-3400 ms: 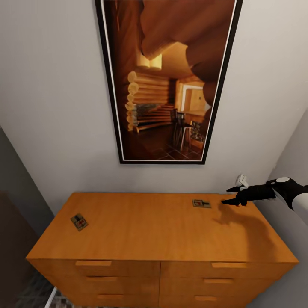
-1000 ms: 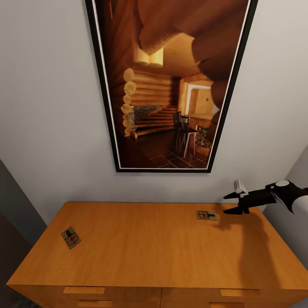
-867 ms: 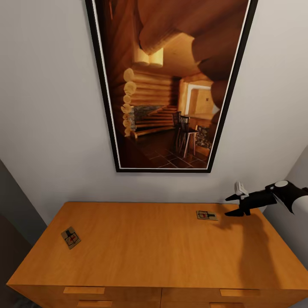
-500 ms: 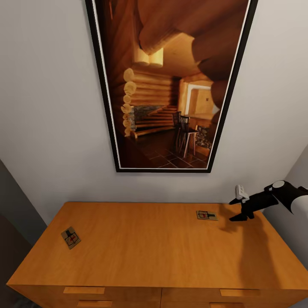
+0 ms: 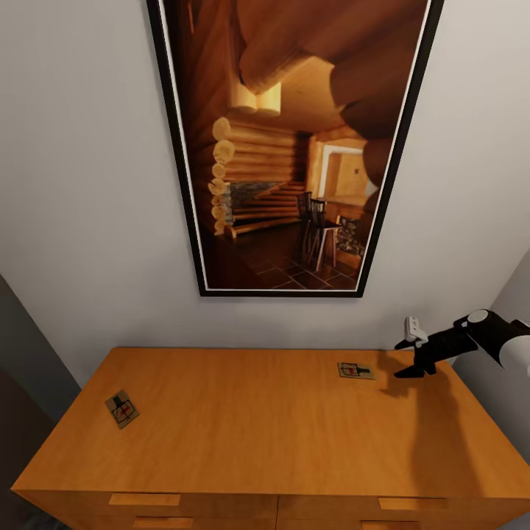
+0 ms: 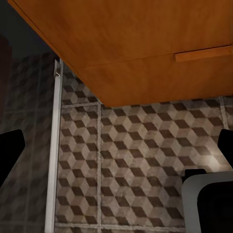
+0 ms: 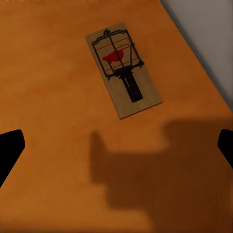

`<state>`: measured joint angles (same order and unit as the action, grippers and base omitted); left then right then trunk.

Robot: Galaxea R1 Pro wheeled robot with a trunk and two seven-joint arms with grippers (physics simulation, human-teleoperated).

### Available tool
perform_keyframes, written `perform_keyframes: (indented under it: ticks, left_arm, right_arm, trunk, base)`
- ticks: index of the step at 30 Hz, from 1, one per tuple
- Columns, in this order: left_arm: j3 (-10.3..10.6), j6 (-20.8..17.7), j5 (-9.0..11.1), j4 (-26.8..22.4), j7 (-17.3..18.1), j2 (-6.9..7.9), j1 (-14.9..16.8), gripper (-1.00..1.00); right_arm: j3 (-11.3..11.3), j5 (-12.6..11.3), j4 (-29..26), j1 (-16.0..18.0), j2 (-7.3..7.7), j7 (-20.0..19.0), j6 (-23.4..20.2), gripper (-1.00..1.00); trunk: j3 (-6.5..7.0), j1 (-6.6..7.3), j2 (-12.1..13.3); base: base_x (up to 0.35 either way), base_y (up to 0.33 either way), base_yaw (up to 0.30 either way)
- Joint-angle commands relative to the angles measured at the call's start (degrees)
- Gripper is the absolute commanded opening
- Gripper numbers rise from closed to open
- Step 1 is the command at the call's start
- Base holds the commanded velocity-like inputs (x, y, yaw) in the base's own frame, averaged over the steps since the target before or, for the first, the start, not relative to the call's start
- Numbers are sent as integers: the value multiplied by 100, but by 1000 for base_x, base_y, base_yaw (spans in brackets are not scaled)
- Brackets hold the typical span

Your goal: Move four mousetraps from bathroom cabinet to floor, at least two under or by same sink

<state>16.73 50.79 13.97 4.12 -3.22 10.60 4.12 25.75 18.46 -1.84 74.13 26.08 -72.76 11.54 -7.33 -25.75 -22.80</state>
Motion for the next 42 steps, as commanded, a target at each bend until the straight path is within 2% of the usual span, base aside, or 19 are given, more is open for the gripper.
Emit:
perform_keyframes:
  ticks: [1,15,42]
  left_arm:
    - [49,28,9,19,-34,-4,10,100]
    - [49,27,9,19,-34,-5,10,100]
    - [49,28,9,18,-36,-5,10,100]
  right_arm:
    - [-15,31,-8,4,2,-6,42,100]
    - [-31,21,-96,5,-145,-2,50,100]
    - [-35,-2,-74,4,-152,-20,165,100]
  trunk:
    - [-12,-3,-12]
    - [-12,-3,-12]
    - [-13,-3,-12]
  base:
    - [0,0,0]
    - [0,0,0]
    - [0,0,0]
